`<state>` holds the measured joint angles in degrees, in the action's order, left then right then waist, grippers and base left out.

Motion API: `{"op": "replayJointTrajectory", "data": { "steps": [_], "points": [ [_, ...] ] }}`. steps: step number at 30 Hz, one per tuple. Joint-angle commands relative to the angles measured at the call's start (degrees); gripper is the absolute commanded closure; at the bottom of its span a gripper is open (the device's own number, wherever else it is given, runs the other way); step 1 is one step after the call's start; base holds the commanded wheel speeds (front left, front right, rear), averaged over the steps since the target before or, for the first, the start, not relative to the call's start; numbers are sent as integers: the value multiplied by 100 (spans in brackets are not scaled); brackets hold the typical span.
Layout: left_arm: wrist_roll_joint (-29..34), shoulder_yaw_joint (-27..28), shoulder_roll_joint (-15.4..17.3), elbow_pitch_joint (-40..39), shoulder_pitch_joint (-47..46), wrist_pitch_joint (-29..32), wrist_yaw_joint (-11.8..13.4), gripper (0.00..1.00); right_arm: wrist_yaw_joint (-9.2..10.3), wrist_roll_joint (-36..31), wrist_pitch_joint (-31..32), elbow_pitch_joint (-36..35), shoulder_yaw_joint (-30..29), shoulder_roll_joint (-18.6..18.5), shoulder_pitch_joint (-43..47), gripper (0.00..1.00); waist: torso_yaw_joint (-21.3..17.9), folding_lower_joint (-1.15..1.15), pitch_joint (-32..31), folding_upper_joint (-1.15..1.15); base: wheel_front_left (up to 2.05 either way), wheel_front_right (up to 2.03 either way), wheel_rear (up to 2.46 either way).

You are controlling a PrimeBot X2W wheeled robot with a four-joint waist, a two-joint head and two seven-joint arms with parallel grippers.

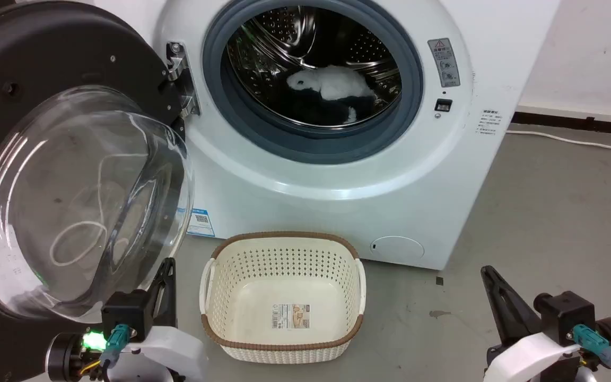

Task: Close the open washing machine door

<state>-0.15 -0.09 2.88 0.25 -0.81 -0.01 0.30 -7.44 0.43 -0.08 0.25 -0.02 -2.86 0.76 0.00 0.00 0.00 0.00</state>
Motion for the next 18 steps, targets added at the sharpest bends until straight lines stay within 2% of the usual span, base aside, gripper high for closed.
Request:
{"op": "replayJointTrajectory", "data": {
  "steps": [1, 18],
  "points": [
    [15, 9, -1, -25, 81, 1, -30, 100, -5, -43, 8, -25, 2, -1, -76, 100, 0, 0, 0, 0, 0, 0, 0],
    [15, 9, -1, -25, 81, 1, -30, 100, -5, -43, 8, -25, 2, -1, -76, 100, 0, 0, 0, 0, 0, 0, 0]
  ]
}}
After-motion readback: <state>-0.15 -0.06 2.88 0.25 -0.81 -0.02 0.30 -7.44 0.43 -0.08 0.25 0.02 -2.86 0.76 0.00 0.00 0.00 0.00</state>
